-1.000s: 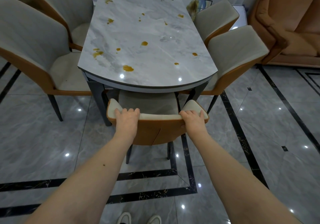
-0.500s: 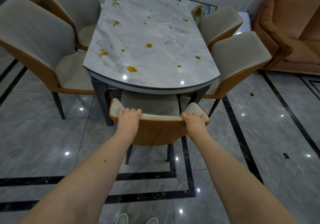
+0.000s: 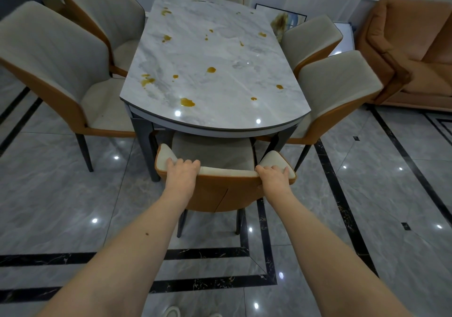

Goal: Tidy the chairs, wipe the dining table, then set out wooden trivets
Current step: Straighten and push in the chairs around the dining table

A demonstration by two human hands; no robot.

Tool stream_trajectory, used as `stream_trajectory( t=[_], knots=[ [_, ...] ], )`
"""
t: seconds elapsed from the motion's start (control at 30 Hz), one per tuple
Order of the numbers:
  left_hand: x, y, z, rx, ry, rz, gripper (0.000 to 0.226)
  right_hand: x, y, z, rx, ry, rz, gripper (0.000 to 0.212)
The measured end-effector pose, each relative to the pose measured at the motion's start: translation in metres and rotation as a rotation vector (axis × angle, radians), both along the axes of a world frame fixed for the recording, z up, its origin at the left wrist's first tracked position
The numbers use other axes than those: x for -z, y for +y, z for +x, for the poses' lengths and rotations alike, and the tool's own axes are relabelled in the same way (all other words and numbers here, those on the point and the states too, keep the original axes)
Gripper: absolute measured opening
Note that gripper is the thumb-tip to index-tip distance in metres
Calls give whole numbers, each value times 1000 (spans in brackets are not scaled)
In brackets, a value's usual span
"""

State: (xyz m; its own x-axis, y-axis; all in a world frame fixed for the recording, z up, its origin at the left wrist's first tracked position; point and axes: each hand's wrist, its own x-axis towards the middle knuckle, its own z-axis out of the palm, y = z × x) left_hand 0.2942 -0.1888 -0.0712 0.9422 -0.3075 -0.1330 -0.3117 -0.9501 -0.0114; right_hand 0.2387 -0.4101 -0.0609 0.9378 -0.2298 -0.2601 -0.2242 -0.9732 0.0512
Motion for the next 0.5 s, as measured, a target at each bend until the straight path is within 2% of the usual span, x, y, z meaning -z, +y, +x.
stream_trajectory(
  t=[0.5],
  knots=[
    [-3,0,-5,-9,28,34,46,-4,3,-5,11,19,16,47]
  ],
)
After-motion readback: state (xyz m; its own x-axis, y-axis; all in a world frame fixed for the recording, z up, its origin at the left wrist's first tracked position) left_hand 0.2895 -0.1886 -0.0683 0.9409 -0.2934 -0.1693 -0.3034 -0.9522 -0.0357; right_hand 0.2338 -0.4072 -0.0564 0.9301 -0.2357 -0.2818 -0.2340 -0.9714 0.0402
